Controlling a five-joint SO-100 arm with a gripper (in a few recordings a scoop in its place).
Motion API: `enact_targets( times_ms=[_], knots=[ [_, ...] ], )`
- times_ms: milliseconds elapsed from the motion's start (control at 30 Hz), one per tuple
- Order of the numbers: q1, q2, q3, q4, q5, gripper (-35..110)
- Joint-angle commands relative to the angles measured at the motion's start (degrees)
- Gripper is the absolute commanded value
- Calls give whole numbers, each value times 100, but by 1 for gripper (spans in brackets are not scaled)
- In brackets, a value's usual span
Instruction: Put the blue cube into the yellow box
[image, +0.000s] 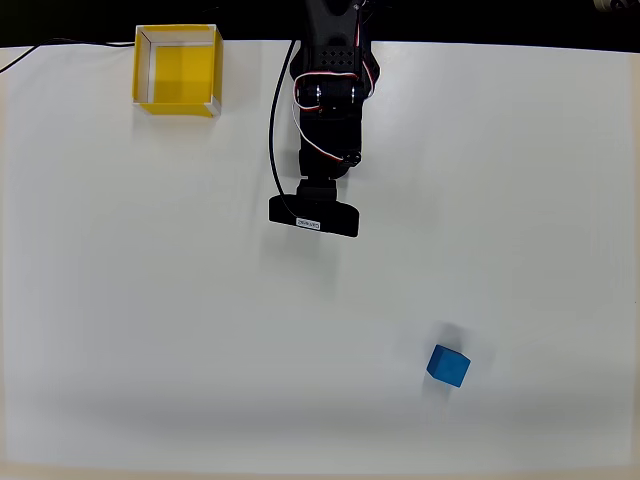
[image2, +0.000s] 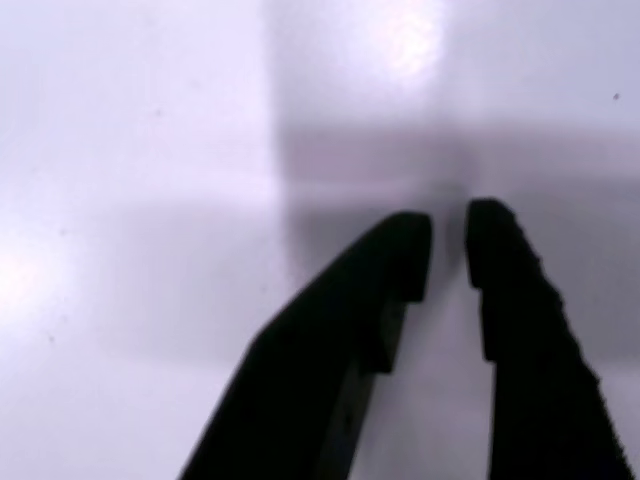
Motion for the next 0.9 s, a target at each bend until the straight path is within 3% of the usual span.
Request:
enact_targets(
  times_ms=[0, 700, 867],
  knots=[
    [0, 149, 158, 97, -167, 0],
    [-44, 141, 158, 88, -439, 0],
    [79, -844, -290, -1978, -492, 3]
  ],
)
